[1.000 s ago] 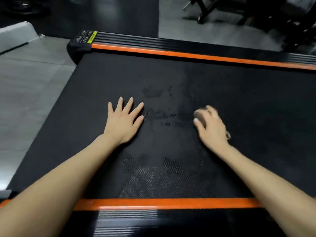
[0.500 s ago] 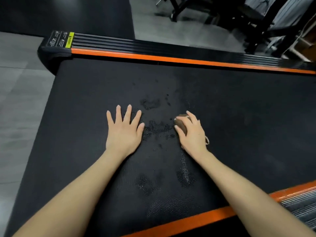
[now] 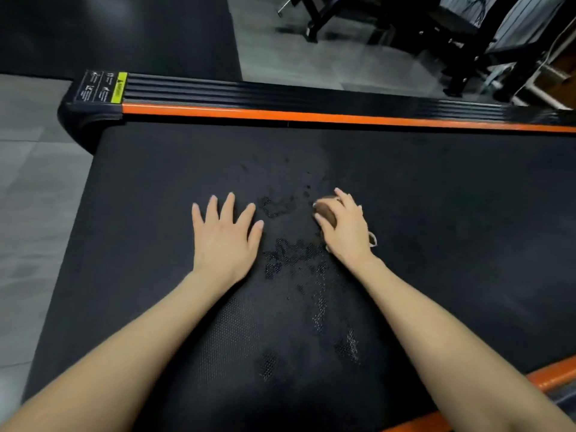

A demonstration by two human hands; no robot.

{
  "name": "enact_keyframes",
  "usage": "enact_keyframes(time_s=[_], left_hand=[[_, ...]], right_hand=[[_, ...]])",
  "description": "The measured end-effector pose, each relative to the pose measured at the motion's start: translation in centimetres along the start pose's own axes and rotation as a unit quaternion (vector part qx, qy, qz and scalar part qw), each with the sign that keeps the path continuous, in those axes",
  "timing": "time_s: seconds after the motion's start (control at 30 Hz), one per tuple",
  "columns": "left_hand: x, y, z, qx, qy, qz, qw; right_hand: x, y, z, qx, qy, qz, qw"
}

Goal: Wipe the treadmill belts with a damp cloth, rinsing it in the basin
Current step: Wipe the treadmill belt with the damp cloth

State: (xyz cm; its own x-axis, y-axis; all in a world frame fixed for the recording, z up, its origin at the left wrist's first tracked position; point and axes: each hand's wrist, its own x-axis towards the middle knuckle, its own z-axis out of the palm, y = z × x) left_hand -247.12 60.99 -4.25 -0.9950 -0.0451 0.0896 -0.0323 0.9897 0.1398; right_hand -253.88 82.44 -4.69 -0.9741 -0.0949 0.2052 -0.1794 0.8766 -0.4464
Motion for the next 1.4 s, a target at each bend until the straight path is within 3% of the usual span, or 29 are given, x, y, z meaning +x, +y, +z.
enact_keyframes(time_s=[0.1, 0.2, 0.3, 0.37, 0.5, 0.57, 0.67, 0.77, 0.87, 0.93, 1.03, 1.1, 1.17, 1.3, 1.4], left_hand=[[3.6, -1.7, 0.2, 0.014, -0.016, 0.004, 1.0], [5.5, -2.7, 1.0, 0.018, -0.034, -0.005, 0.999], [5.3, -2.7, 1.7, 0.028, -0.024, -0.006, 0.999], [5.2, -2.7, 1.8, 0.026, -0.017, -0.006, 0.999], [5.4, -2.8, 1.9, 0.019, -0.008, -0.006, 1.0], [5.3, -2.7, 1.9, 0.016, -0.006, -0.007, 1.0], [5.5, -2.7, 2.0, 0.012, 0.002, -0.004, 1.0], [5.4, -3.0, 2.0, 0.003, 0.01, -0.001, 1.0], [5.3, -2.9, 1.9, -0.001, 0.013, 0.0, 1.0], [5.3, -3.0, 2.0, 0.002, 0.008, -0.003, 1.0], [5.3, -2.9, 2.0, 0.004, 0.009, -0.009, 1.0], [5.3, -2.9, 1.9, -0.002, 0.011, -0.008, 1.0], [5.4, -2.9, 1.9, -0.005, 0.01, -0.007, 1.0], [5.2, -3.0, 1.8, 0.001, 0.006, -0.007, 1.0], [5.2, -3.0, 1.8, 0.003, 0.005, -0.008, 1.0]], right_hand=[[-3.9, -0.7, 0.0, 0.021, -0.002, -0.054, 0.998], [-10.1, -1.8, -1.6, 0.062, -0.092, -0.177, 0.978], [-8.1, -0.7, -2.4, 0.043, -0.14, -0.255, 0.956], [-3.7, 0.1, -1.7, 0.023, -0.114, -0.236, 0.965], [5.8, 0.7, 1.1, 0.01, -0.009, -0.049, 0.999], [6.1, -0.2, 1.9, -0.001, 0.008, -0.029, 1.0], [-0.1, -2.1, 0.9, 0.032, -0.032, -0.12, 0.992], [-6.2, -3.4, -0.1, 0.063, -0.125, -0.247, 0.959], [-2.6, -1.8, -0.5, 0.016, -0.131, -0.31, 0.941], [3.3, -0.2, 0.2, -0.006, -0.062, -0.222, 0.973], [10.8, 1.2, 1.6, -0.014, 0.021, 0.0, 1.0], [10.7, -0.3, 2.7, -0.033, 0.047, 0.027, 0.998], [6.4, -3.1, 2.9, 0.001, 0.029, -0.072, 0.997], [-2.5, -5.2, 1.6, 0.044, -0.132, -0.262, 0.955], [1.9, -2.6, 1.1, -0.001, -0.101, -0.291, 0.951]])
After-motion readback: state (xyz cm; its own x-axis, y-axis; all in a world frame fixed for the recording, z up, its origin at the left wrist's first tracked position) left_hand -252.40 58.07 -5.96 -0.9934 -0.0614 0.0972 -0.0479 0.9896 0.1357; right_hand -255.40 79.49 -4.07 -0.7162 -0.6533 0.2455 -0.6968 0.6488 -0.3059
